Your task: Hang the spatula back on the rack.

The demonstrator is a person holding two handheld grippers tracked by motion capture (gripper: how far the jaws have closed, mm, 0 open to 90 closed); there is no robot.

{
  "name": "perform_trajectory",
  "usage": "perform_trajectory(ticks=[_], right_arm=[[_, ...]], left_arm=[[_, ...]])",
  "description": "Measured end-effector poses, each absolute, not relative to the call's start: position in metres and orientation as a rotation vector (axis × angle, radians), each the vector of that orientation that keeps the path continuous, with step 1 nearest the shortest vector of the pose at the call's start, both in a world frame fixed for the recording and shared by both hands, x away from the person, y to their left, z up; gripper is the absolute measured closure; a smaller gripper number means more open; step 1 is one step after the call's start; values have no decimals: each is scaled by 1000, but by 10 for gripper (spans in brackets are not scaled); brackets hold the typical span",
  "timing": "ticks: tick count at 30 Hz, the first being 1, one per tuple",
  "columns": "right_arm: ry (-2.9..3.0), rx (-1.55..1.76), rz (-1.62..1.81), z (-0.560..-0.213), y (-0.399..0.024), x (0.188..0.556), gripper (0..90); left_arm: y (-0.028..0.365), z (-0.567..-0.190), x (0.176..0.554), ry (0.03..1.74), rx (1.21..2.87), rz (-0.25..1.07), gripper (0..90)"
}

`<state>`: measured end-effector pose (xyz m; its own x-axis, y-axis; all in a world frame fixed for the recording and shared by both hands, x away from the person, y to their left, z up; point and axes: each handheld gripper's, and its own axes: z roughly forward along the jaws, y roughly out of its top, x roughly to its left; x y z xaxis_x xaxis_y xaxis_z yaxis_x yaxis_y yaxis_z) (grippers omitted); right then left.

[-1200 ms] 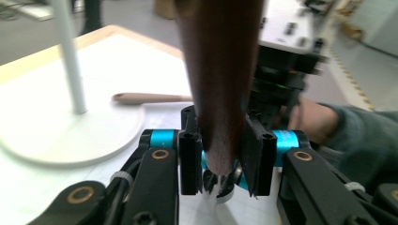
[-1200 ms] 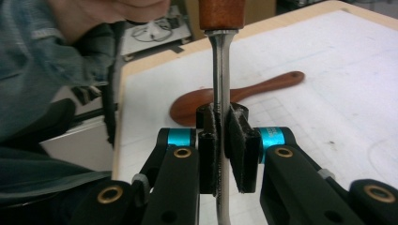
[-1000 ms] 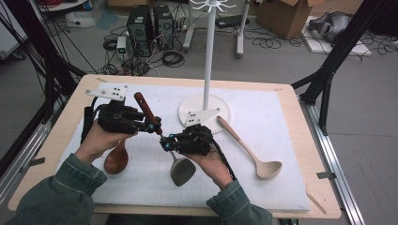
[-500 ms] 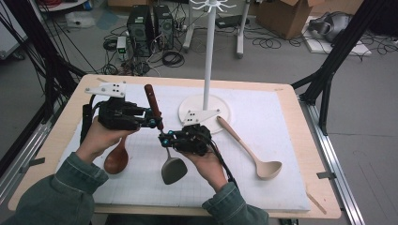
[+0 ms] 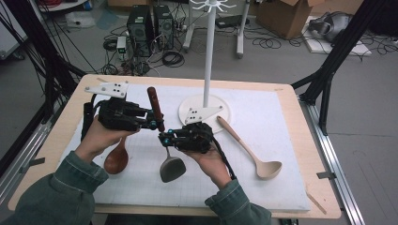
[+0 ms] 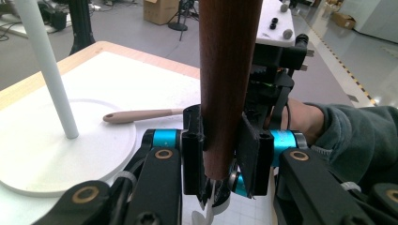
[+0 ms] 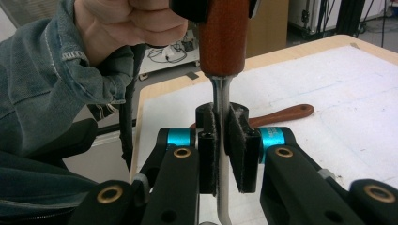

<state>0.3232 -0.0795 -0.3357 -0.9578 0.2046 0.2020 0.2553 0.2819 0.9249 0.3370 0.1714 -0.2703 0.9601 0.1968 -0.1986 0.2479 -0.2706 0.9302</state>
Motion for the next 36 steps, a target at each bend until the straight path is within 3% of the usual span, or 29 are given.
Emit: perform_trajectory(ticks=[4, 15, 36], right_arm=[[-2490, -457, -1812, -336, -79, 322, 835], [-2483, -551, -1844, -332, -93, 326, 838], [-2533, -732, -1873, -303, -126, 346, 838]], left_arm=[[172, -270, 335, 326, 1867, -22, 709], [190, -275, 329, 380, 1883, 55, 506], [228, -315, 311, 482, 1934, 217, 386]])
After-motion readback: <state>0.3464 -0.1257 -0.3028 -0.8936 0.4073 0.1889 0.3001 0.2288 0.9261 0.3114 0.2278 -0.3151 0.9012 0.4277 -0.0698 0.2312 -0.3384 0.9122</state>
